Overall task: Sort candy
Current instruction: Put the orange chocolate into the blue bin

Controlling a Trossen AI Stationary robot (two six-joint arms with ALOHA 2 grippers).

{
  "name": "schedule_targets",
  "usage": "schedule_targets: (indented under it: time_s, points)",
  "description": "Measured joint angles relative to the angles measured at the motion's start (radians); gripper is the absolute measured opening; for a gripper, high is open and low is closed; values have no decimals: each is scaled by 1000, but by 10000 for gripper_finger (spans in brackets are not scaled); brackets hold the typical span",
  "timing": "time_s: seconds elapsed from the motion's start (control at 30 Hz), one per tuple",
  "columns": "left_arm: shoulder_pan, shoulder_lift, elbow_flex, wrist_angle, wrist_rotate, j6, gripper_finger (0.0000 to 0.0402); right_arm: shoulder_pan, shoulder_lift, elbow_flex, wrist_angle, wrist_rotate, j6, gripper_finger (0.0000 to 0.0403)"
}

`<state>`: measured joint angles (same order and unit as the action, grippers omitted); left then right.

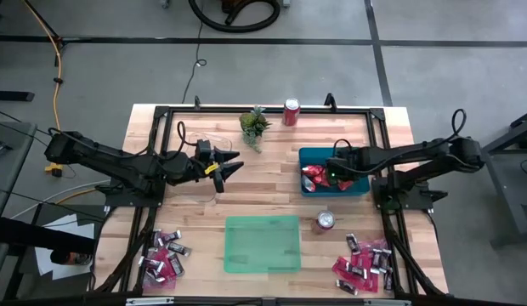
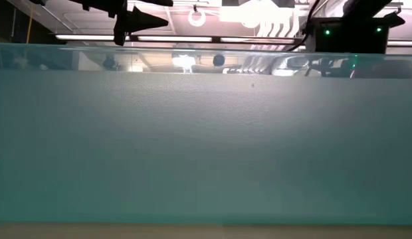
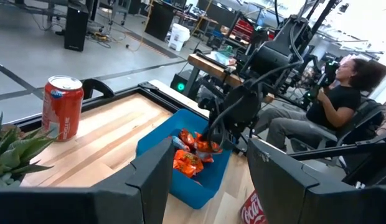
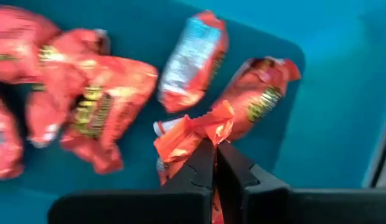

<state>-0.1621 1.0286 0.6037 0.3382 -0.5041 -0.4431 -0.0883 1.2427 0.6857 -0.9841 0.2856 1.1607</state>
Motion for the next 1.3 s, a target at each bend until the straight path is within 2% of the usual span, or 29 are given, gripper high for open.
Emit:
schedule_targets:
  time_s: [0.13, 0.3, 0.4, 0.53, 0.77, 1.03, 1.3]
  points:
    - [0, 0, 0, 0, 0, 0, 191, 0, 0, -8, 35, 6, 66, 0]
    - [0, 0, 0, 0, -4, 1, 191, 0, 1, -8, 195, -33, 41, 0]
    - [0, 0, 0, 0, -4, 1, 191, 0, 1, -8, 231, -34, 46, 0]
    - [0, 0, 0, 0, -4, 1, 191, -3, 1, -8, 184, -33, 52, 0]
    - [0, 0, 0, 0, -4, 1, 191, -3, 1, -8, -42, 14, 143, 0]
    - [0, 0, 0, 0, -4, 1, 191, -3, 2, -8, 205, 16, 133, 0]
    - [0, 0, 0, 0, -4, 1, 191, -2, 2, -8, 34, 9, 150, 0]
